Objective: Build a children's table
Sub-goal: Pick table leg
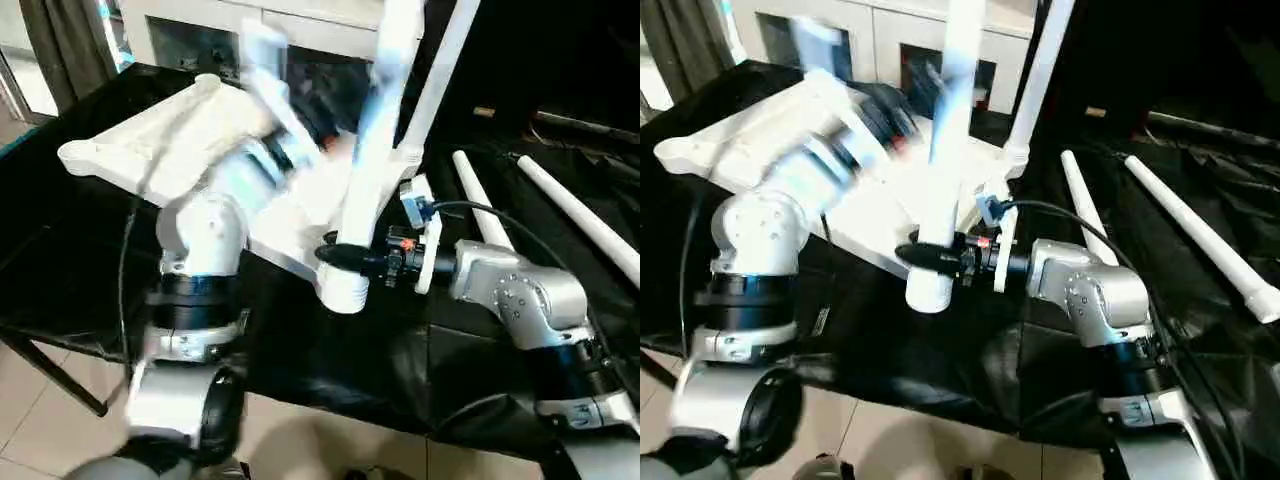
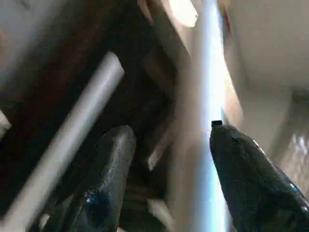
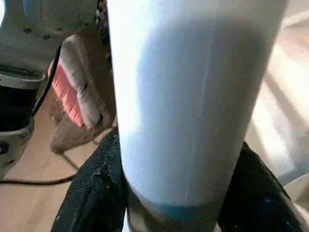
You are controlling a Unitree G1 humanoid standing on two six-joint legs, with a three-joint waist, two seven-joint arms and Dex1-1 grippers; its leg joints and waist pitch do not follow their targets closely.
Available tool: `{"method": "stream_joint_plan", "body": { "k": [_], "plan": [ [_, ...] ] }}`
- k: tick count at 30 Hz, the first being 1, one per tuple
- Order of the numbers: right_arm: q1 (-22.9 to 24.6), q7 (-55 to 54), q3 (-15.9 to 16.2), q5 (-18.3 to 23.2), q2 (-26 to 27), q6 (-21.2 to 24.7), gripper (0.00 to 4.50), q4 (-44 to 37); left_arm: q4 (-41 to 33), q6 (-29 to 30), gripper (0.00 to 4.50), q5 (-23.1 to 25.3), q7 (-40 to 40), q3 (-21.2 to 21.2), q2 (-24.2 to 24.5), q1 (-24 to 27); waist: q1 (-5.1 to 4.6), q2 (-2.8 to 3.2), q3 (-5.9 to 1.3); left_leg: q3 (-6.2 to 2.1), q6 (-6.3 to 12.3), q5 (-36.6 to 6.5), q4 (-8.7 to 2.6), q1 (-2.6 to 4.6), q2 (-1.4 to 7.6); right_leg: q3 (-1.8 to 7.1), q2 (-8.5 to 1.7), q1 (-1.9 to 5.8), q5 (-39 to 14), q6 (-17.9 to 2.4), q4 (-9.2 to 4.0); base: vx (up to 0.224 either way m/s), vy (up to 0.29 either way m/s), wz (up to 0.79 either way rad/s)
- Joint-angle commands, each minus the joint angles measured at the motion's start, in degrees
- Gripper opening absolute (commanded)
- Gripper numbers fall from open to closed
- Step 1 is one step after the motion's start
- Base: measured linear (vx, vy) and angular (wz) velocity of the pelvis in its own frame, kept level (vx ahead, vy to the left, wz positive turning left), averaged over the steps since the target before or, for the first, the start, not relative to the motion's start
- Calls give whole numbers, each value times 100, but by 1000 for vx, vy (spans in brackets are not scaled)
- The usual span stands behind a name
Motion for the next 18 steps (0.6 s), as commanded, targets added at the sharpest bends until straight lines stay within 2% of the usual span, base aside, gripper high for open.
{"method": "stream_joint_plan", "body": {
  "k": [1,2,3,5,6,7,8,9,12,14,16,17,18],
  "plan": [
    [29,-101,-238,101,-32,-127,191,-75,78,-175,287,-135,175,190,-13,-73,32,-8,-463,4,19,-958,-364,99,50,123,-169,320,-949,-1131,-371,0,0,0],
    [46,-436,-445,3,60,-369,191,21,256,-261,287,-56,94,270,221,-49,27,-5,-461,9,10,-929,-364,105,50,126,-169,298,-1009,-1085,-371,0,0,0],
    [46,-436,-445,3,60,-369,191,21,256,-261,287,-56,94,270,221,-49,27,5,-459,11,1,-929,-367,109,46,128,-166,280,-1061,-1046,-379,0,0,0],
    [-12,-954,-728,-137,176,-619,191,266,467,-355,287,382,-22,90,555,22,20,10,-461,6,-30,-903,-375,118,52,125,-160,275,-1087,-987,-378,0,0,0],
    [-89,-1338,-914,-289,207,-856,191,542,630,-650,287,1035,-226,-386,908,132,4,8,-465,4,-79,-915,-387,128,50,119,-154,256,-1196,-909,-386,0,0,0],
    [-142,-1591,-1037,-391,226,-1012,191,730,755,-888,287,1484,-364,-721,1142,203,-19,22,-465,6,-143,-963,-395,136,52,122,-144,244,-1314,-818,-390,0,0,0],
    [-166,-1779,-1134,-492,197,-1162,191,907,891,-1093,287,1925,-595,-1129,1415,298,0,50,-467,3,-210,-945,-396,159,64,127,-159,226,-1306,-769,-394,0,0,0],
    [-173,-1869,-1182,-551,172,-1249,191,1002,972,-1210,287,2167,-743,-1370,1573,354,4,57,-465,-9,-237,-921,-407,156,63,123,-164,224,-1296,-752,-389,0,0,0],
    [-57,-2044,-1105,-801,19,-1217,191,1049,1134,-1419,287,2359,-1269,-1766,1784,468,23,43,-489,8,-266,-618,-395,131,44,133,-145,274,-735,-863,-305,0,0,0],
    [10,-2142,-1006,-983,-49,-1258,191,1100,1275,-1662,287,2770,-1581,-2268,2027,539,28,29,-502,26,-197,-481,-378,133,42,139,-151,288,-335,-1019,-264,0,0,0],
    [123,-2069,-928,-1094,-62,-1497,191,1044,1530,-2022,287,3429,-1950,-2963,2392,587,16,25,-501,23,-122,-527,-383,100,43,140,-163,304,-339,-1003,-264,0,0,0],
    [188,-2028,-863,-1147,-77,-1595,191,1016,1750,-2266,287,3781,-2138,-3284,2554,595,10,28,-496,30,-116,-590,-379,120,47,149,-170,293,-362,-1026,-266,0,0,0],
    [242,-2006,-811,-1189,-84,-1658,191,991,1931,-2449,287,4033,-2280,-3505,2665,600,12,23,-497,21,-96,-605,-382,112,47,149,-178,302,-392,-1014,-278,0,0,0]
  ]
}}
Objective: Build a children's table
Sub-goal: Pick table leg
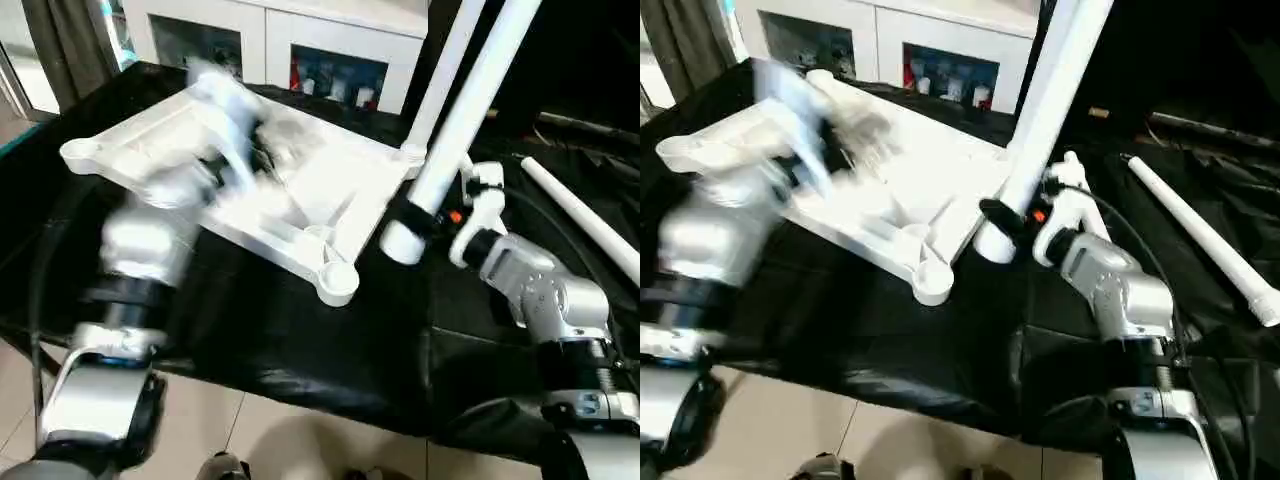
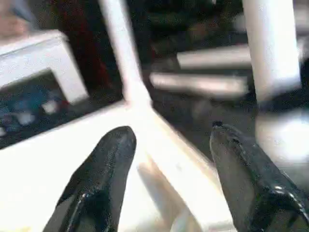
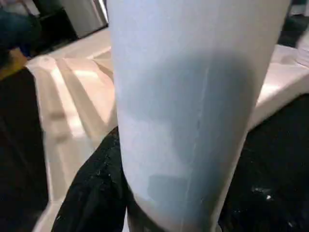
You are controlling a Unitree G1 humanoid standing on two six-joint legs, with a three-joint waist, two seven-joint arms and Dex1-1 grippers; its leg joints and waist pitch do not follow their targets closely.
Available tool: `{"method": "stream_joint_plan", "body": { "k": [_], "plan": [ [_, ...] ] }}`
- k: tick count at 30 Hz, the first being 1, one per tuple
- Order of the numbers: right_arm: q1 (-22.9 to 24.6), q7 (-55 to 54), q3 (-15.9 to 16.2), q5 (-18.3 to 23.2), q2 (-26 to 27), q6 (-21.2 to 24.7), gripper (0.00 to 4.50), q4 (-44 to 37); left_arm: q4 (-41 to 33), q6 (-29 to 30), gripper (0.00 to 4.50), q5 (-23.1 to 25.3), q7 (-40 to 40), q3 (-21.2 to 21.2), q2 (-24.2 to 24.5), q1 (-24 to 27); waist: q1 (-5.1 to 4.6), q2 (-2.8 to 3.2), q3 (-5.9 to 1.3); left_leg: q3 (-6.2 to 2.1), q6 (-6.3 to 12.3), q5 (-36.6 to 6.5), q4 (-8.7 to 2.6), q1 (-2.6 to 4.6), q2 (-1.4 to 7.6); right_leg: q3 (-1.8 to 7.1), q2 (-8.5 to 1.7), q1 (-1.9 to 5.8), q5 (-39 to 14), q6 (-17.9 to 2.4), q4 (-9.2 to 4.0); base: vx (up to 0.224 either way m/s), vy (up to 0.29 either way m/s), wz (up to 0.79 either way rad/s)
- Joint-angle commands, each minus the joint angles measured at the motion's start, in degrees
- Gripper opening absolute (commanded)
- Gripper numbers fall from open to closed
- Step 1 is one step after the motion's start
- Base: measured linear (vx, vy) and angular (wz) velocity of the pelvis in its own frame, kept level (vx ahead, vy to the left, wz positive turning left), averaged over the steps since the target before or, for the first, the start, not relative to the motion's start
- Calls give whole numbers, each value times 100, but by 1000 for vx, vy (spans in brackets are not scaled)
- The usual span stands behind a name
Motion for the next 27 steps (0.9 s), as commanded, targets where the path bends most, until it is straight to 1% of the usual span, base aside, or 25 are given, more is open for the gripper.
{"method": "stream_joint_plan", "body": {
  "k": [1,2,3,4,5,6,7,11,13,15,17,19,20,21,22,23,24,25,26,27],
  "plan": [
    [85,46,67,-141,-80,-192,191,-104,354,-375,287,603,-345,-463,178,17,-1,31,-478,13,-90,-678,-390,100,40,147,-175,316,-536,-969,-295,0,0,0],
    [120,4,101,-205,-75,-252,191,-95,495,-449,287,747,-475,-598,251,17,-15,66,-484,13,-149,-758,-387,123,47,156,-185,308,-593,-1006,-283,0,0,0],
    [142,-33,120,-251,-67,-299,191,-83,583,-473,287,832,-581,-688,304,15,-20,61,-481,14,-155,-777,-387,130,49,156,-182,292,-613,-1029,-297,0,0,0],
    [161,-44,132,-272,-65,-322,191,-81,628,-459,287,897,-702,-778,363,14,-32,61,-479,15,-167,-826,-389,124,48,157,-181,292,-658,-1056,-295,0,0,0],
    [202,-49,143,-313,-63,-353,191,-98,757,-452,287,1054,-940,-922,475,-25,-30,84,-471,16,-183,-929,-395,146,61,161,-189,269,-749,-1100,-299,0,0,0],
    [209,-49,146,-318,-64,-356,191,-103,776,-462,287,1079,-960,-939,489,-32,-37,73,-470,20,-181,-965,-393,145,58,162,-185,266,-782,-1113,-309,0,0,0],
    [238,-35,165,-346,-73,-372,191,-131,866,-453,287,1143,-1001,-973,522,-72,-38,89,-462,18,-196,-1057,-402,153,67,162,-184,256,-842,-1143,-309,0,0,0],
    [299,-7,181,-379,-65,-435,191,-178,1213,-607,287,1301,-1139,-1164,634,-253,-17,93,-455,14,-234,-1233,-408,177,77,158,-191,237,-922,-1208,-317,0,0,0],
    [310,0,191,-382,-69,-455,191,-187,1329,-628,287,1326,-1255,-1171,641,-312,-4,88,-450,18,-234,-1279,-412,169,68,162,-192,235,-1015,-1191,-329,0,0,0],
    [316,18,224,-425,-74,-506,191,-170,1488,-762,287,1369,-1320,-1150,606,-381,3,85,-457,13,-245,-1244,-413,166,73,159,-199,241,-981,-1191,-320,0,0,0],
    [337,96,276,-421,-58,-521,191,-194,1724,-929,287,1486,-1197,-1172,491,-464,10,82,-463,10,-245,-1212,-408,160,73,157,-202,250,-891,-1206,-307,0,0,0],
    [389,293,352,-340,-29,-474,191,-332,1981,-1070,287,1557,-1060,-1182,333,-539,12,65,-463,10,-189,-1170,-405,144,70,157,-204,265,-824,-1226,-310,0,0,0],
    [428,418,403,-285,-24,-431,191,-435,2107,-1148,287,1564,-1009,-1184,258,-580,31,56,-470,12,-118,-1142,-396,136,68,156,-206,281,-739,-1231,-304,0,0,0],
    [454,507,444,-254,-28,-406,191,-504,2199,-1171,287,1556,-976,-1176,204,-613,37,54,-478,5,-103,-1098,-395,134,74,154,-216,288,-676,-1243,-292,0,0,0],
    [456,513,447,-252,-28,-404,191,-509,2205,-1173,287,1555,-974,-1175,200,-615,32,57,-477,5,-66,-1057,-395,134,73,152,-214,285,-627,-1270,-293,0,0,0],
    [508,618,527,-254,-55,-400,191,-586,2383,-1184,287,1533,-991,-1160,113,-677,35,59,-477,7,-56,-1055,-393,140,77,154,-216,278,-613,-1288,-291,0,0,0],
    [514,628,535,-255,-58,-398,191,-591,2417,-1181,287,1532,-1001,-1158,99,-689,36,52,-468,9,-42,-1060,-396,139,73,153,-211,277,-640,-1296,-298,0,0,0],
    [526,641,548,-260,-64,-397,191,-595,2487,-1175,269,1535,-1028,-1154,74,-715,34,52,-471,9,-39,-1072,-393,137,72,154,-216,281,-661,-1306,-299,0,0,0],
    [535,639,556,-285,-83,-427,191,-562,2708,-1248,259,1609,-1039,-1168,29,-801,30,70,-458,8,-60,-1186,-401,142,71,155,-217,266,-845,-1300,-330,0,0,0],
    [538,639,554,-288,-90,-433,191,-556,2777,-1250,252,1630,-1075,-1183,20,-831,28,61,-459,9,-73,-1215,-400,141,67,155,-216,269,-906,-1280,-340,0,0,0]
  ]
}}
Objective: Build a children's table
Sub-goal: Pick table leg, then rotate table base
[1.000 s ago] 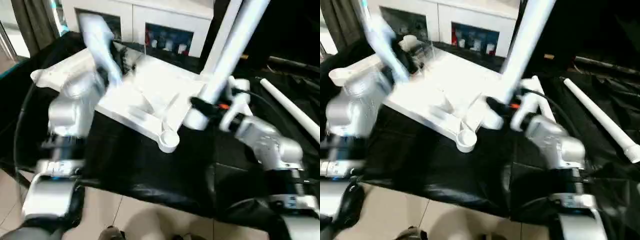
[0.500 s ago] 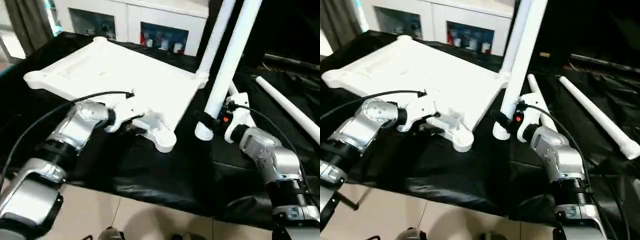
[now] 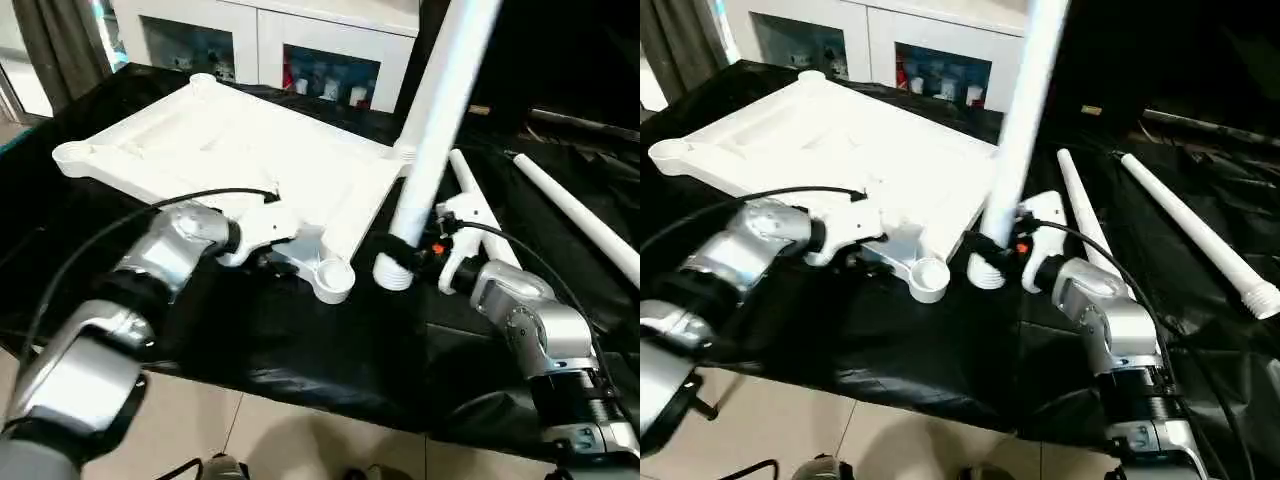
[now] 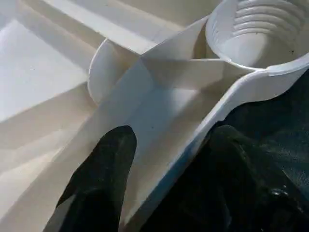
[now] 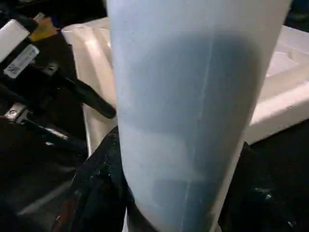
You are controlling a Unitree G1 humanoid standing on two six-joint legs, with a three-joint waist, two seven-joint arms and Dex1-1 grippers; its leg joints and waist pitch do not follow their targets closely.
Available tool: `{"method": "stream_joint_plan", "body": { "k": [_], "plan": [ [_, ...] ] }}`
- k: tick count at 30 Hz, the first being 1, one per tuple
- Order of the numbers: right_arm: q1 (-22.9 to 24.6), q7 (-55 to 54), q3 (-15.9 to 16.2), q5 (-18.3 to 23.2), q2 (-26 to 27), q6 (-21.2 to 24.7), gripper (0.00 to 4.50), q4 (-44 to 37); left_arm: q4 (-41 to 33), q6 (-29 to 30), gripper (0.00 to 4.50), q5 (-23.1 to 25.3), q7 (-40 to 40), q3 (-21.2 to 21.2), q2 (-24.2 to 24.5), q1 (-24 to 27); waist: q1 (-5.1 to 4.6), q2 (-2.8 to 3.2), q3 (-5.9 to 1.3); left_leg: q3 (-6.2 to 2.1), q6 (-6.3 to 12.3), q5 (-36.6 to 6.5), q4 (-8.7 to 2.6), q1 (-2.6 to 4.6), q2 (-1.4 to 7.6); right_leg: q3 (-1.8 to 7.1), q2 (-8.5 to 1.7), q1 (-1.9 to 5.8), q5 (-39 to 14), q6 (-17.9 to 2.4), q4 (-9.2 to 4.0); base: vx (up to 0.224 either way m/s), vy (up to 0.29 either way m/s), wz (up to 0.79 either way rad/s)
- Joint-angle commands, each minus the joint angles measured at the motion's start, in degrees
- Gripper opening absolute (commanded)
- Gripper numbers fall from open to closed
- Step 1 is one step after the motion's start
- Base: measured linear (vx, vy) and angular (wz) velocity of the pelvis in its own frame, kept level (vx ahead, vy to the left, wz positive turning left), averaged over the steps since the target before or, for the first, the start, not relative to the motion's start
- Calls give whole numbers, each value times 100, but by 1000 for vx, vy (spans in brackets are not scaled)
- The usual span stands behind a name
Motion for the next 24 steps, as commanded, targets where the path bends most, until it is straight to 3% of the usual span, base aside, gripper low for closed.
{"method": "stream_joint_plan", "body": {
  "k": [1,6,12,24],
  "plan": [
    [49,18,-9,29,-93,8,191,-80,206,-77,249,112,-67,-22,-48,-202,20,71,-465,2,-96,-1248,-402,155,70,152,-216,274,-970,-1245,-362,0,0,0],
    [89,69,-19,17,-108,36,191,-146,560,-261,211,213,-190,-28,-98,-377,33,95,-470,-19,-134,-1259,-410,151,76,145,-221,289,-882,-1265,-348,0,0,0],
    [120,102,46,-45,-102,21,191,-175,798,-438,166,394,-455,-200,-130,-538,31,78,-471,-17,-76,-1200,-409,148,73,140,-220,299,-670,-1366,-336,0,0,0],
    [79,171,147,-194,-155,-74,191,-95,963,-743,83,1162,-1243,-872,-151,-870,22,67,-461,-21,-68,-1191,-413,142,81,144,-236,310,-660,-1404,-334,0,0,0]
  ]
}}
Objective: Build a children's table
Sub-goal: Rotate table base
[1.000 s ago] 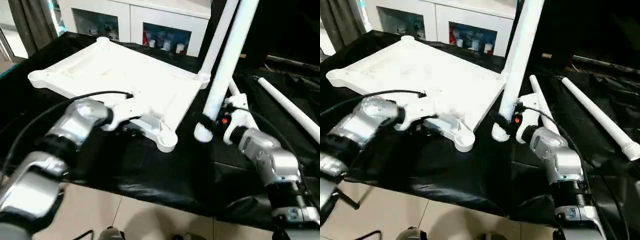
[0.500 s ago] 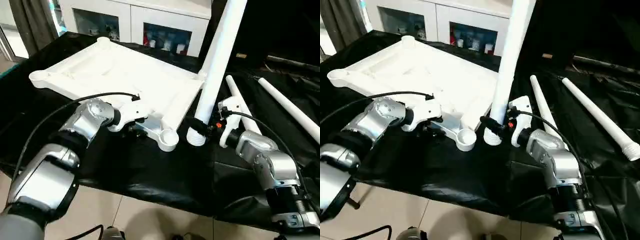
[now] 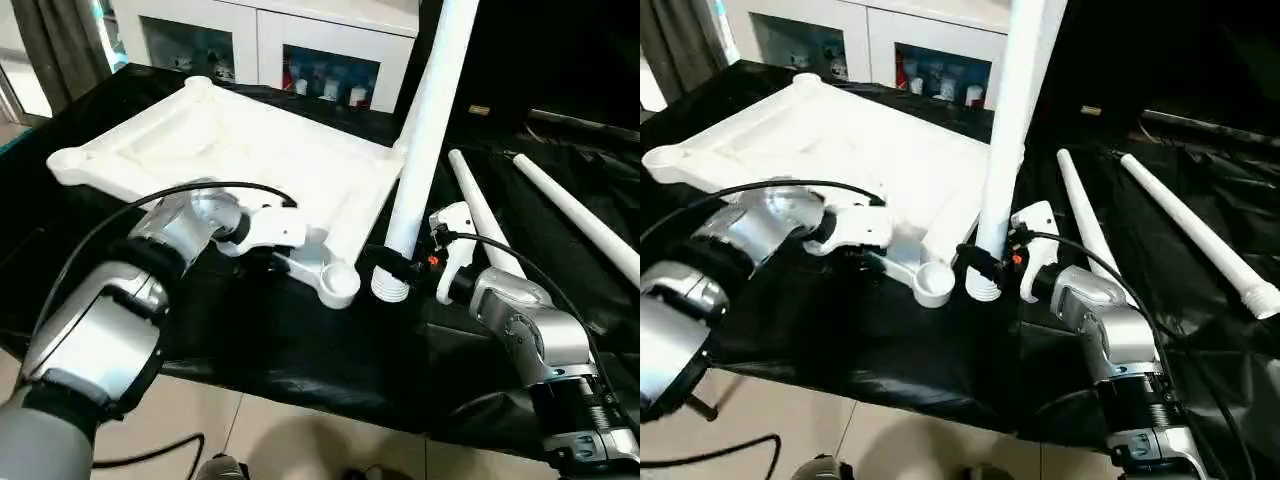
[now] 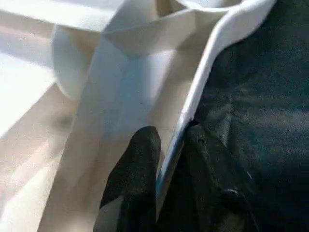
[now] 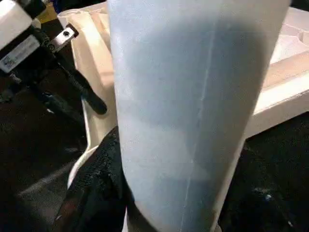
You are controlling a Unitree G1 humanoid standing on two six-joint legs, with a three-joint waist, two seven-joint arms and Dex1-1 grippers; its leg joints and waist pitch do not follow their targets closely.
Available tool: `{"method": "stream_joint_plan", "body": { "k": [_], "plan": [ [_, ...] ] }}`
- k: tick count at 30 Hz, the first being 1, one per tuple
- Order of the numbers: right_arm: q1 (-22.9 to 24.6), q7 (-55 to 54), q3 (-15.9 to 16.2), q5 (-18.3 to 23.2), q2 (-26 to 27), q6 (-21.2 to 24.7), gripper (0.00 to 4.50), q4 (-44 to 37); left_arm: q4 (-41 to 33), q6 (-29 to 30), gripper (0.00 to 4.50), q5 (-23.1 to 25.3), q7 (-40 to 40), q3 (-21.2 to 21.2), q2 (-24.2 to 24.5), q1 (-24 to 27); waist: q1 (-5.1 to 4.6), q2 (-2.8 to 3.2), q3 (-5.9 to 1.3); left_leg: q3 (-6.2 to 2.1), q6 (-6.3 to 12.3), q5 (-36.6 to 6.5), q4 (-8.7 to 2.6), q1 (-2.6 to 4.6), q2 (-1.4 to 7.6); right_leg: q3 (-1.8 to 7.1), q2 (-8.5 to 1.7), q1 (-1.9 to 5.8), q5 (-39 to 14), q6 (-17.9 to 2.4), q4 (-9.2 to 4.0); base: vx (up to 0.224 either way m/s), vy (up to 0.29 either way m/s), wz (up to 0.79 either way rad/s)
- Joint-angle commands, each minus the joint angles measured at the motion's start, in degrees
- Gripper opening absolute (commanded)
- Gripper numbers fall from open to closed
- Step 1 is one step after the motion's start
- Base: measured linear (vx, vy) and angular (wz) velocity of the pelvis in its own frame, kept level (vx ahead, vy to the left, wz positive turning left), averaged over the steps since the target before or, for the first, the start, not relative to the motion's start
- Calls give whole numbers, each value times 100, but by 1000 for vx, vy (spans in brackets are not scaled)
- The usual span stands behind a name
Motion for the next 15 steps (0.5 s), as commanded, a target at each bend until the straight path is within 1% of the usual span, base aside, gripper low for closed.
{"method": "stream_joint_plan", "body": {
  "k": [1,2,3,4,5,7,8,9,10,11,14,15],
  "plan": [
    [-63,39,-22,-75,-108,-62,191,-93,114,45,80,79,-307,-149,-67,44,38,100,-459,-5,-67,-1221,-410,145,79,144,-237,300,-668,-1425,-328,0,0,0],
    [-53,34,-10,-82,-113,-80,191,-91,95,194,77,-34,-656,-87,-110,63,31,89,-463,-2,-67,-1211,-411,143,77,146,-238,303,-640,-1453,-333,0,0,0],
    [-50,32,-8,-87,-115,-85,191,-91,59,260,68,-126,-825,-34,-132,93,31,84,-463,0,-67,-1202,-410,143,77,146,-235,307,-612,-1475,-327,0,0,0],
    [-48,31,-7,-91,-116,-88,191,-90,35,296,68,-184,-919,-1,-145,113,37,83,-460,4,-63,-1185,-410,144,77,147,-237,306,-559,-1522,-318,0,0,0],
    [-43,28,-9,-95,-115,-91,191,-96,-20,343,57,-260,-1042,49,-165,150,43,104,-462,7,-60,-1230,-408,156,76,146,-236,301,-540,-1563,-315,0,0,0],
    [-45,7,-24,-102,-112,-102,191,-81,-117,451,48,-380,-1139,133,-210,222,42,91,-461,5,-40,-1280,-410,152,77,145,-236,308,-565,-1581,-325,0,0,0],
    [-55,-3,-34,-103,-110,-109,191,-61,-153,565,39,-456,-1150,205,-255,257,41,96,-459,4,-45,-1302,-416,157,87,146,-239,307,-584,-1585,-326,0,0,0],
    [-65,-21,-49,-101,-104,-110,191,-46,-174,707,30,-550,-1103,302,-319,286,39,88,-449,5,-46,-1355,-417,157,86,143,-237,303,-649,-1589,-333,0,0,0],
    [-65,-21,-49,-101,-104,-110,191,-46,-174,707,30,-550,-1103,302,-319,286,46,93,-449,7,-51,-1413,-417,169,86,144,-242,297,-727,-1599,-342,0,0,0],
    [-97,-69,-88,-91,-81,-101,191,-16,-200,941,24,-684,-921,488,-445,348,43,91,-441,5,-66,-1475,-422,168,86,143,-238,291,-839,-1576,-356,0,0,0],
    [-135,-159,-147,-76,-45,-96,191,22,-131,1103,17,-702,-359,681,-571,430,41,96,-436,0,-97,-1618,-426,173,84,144,-244,292,-1089,-1517,-382,0,0,0],
    [-149,-203,-176,-81,-28,-98,191,36,-121,1202,9,-698,-88,753,-613,480,40,84,-429,-3,-99,-1698,-429,176,83,140,-243,287,-1256,-1459,-409,0,0,0]
  ]
}}
